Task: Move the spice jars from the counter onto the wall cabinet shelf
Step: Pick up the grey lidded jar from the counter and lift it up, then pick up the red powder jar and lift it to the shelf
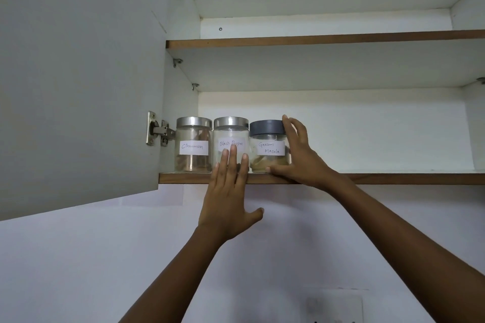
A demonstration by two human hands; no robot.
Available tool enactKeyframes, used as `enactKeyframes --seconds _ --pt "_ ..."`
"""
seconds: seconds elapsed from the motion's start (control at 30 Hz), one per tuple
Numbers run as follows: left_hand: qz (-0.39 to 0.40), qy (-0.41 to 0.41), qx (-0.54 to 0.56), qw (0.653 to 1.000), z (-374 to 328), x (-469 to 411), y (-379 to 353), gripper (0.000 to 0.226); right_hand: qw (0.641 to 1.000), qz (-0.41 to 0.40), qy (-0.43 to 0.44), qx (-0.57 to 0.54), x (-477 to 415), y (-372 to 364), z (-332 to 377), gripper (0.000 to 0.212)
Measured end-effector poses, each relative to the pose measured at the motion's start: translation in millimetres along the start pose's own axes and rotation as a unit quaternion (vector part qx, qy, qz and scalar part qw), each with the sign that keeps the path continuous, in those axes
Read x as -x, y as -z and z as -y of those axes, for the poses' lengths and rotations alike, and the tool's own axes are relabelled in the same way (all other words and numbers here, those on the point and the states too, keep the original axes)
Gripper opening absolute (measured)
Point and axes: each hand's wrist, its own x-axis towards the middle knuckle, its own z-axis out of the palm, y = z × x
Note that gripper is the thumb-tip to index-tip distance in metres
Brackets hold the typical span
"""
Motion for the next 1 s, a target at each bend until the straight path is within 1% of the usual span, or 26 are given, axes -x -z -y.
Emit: enactKeyframes --seconds 0.1,0.17,0.23,0.33,0.37,0.43,0.5,0.6,0.7,0.87,1.0 --pt "0.001 -0.002 0.02 1.0 2 -2 5 0.099 0.999 -0.029 0.0 -0.03 20 8 -3 0.111" --pt "-0.007 -0.005 0.048 0.999 -10 0 15 0.091 0.998 -0.048 -0.002 -0.03 42 19 0 0.099" --pt "-0.046 -0.021 0.093 0.994 -39 9 28 0.075 0.998 -0.061 0.008 -0.027 71 34 4 0.083" --pt "-0.121 -0.033 0.199 0.972 -99 25 50 0.05 0.997 -0.072 0.008 -0.032 120 60 11 0.064" --pt "-0.136 -0.024 0.235 0.962 -121 32 57 0.043 0.997 -0.072 0.0 -0.034 138 71 11 0.061" --pt "-0.14 0.005 0.304 0.942 -158 50 68 0.033 0.997 -0.069 -0.018 -0.039 175 91 8 0.056" --pt "-0.12 0.024 0.365 0.923 -195 72 76 0.031 0.996 -0.061 -0.041 -0.044 216 112 2 0.051" --pt "-0.077 0.029 0.418 0.905 -255 112 81 0.031 0.993 -0.043 -0.096 -0.054 286 141 -14 0.043" --pt "-0.013 0.029 0.472 0.881 -321 153 79 0.027 0.987 -0.021 -0.15 -0.046 360 167 -30 0.039" --pt "0.079 0.03 0.525 0.847 -434 209 79 0.027 0.96 0.02 -0.275 -0.054 471 207 -60 0.034" --pt "0.2 0.017 0.547 0.813 -510 260 89 0.027 0.93 0.041 -0.361 -0.052 558 238 -75 0.025"
